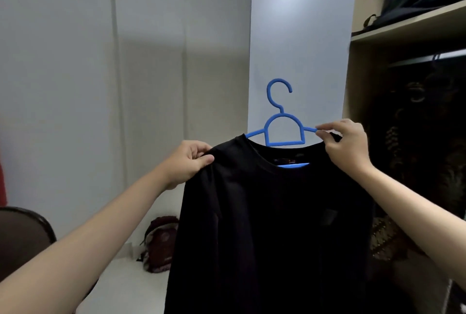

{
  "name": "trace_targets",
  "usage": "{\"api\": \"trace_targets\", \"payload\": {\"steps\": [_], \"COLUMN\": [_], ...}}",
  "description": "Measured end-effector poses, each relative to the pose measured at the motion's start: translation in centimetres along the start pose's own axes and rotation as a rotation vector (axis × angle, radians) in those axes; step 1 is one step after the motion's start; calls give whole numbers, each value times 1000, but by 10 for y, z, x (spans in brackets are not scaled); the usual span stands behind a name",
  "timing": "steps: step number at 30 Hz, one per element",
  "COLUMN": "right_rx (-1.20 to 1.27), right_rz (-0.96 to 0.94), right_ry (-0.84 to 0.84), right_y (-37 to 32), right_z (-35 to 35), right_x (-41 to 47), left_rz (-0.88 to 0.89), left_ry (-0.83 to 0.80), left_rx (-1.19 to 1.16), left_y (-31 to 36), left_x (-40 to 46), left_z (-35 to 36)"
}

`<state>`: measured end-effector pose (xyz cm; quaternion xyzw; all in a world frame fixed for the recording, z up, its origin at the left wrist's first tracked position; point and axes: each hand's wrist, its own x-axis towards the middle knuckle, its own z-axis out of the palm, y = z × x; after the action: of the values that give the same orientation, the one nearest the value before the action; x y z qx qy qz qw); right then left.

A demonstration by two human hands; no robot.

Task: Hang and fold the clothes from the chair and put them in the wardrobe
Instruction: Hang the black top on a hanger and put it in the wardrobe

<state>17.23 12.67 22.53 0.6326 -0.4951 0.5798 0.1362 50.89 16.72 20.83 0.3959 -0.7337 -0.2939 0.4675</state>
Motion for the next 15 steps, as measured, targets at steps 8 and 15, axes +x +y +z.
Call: {"api": "trace_targets", "payload": {"steps": [8,15], "right_rx": [-1,95], "right_rz": [25,139], "right_ry": [-41,-310], "right_y": [-28,-46], "right_z": [18,31], "right_x": [-31,-49], "left_rz": [-29,-23], "left_ry": [61,32], "left_rx": [-89,-86], "left_y": [-21,-49], "left_x": [13,13], "left_z": [29,31]}}
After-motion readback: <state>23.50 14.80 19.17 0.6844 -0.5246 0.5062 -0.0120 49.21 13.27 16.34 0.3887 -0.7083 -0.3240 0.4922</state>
